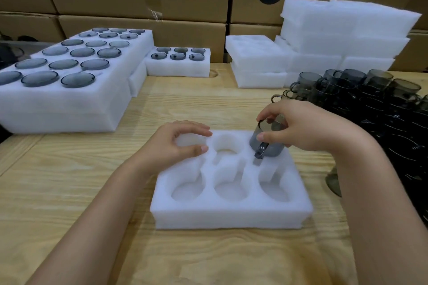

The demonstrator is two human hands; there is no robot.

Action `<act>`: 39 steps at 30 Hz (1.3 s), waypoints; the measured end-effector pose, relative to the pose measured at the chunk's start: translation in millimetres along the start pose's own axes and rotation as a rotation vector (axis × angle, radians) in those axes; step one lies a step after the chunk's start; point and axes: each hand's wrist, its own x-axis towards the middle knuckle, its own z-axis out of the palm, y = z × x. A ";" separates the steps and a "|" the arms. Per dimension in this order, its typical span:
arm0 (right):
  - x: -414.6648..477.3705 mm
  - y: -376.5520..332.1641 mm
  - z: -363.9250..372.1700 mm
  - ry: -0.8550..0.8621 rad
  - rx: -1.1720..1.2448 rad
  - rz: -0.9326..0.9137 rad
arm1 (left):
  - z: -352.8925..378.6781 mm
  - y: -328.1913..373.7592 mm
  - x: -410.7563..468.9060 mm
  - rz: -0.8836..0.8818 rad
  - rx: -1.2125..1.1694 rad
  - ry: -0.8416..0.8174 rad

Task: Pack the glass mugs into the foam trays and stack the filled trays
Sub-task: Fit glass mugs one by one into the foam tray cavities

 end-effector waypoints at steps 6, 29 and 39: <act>5.4 -6.2 8.7 -0.085 -0.166 -0.036 | 0.5 0.2 0.2 0.007 0.003 0.000; 20.3 -4.4 74.6 0.195 -0.059 0.066 | 11.5 -16.5 -0.6 -0.128 -0.676 0.252; 4.6 42.2 53.1 0.530 -0.152 0.545 | 5.4 -20.4 4.5 -0.166 -0.709 0.362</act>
